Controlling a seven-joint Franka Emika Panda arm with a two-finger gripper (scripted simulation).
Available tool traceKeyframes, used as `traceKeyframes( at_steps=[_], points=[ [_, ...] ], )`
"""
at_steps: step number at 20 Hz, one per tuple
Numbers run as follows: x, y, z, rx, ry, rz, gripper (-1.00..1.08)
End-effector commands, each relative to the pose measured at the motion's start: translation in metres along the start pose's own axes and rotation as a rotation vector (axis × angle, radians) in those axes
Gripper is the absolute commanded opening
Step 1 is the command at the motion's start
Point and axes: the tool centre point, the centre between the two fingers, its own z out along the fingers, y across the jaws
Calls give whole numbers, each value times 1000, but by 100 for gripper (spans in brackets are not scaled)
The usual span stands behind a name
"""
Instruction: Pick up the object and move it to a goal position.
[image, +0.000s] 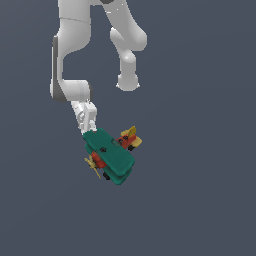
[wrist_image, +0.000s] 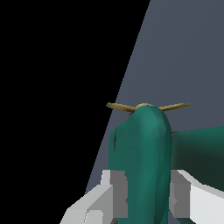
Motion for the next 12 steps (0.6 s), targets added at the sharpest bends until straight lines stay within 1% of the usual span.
traceKeyframes(
  at_steps=[1, 7, 12],
  points=[
    [-1, -4, 1, 1, -1, -1, -100],
    [-8, -24, 5, 0, -1, -1, -100],
    [-17, -53, 9, -1, -2, -2, -100]
  ],
)
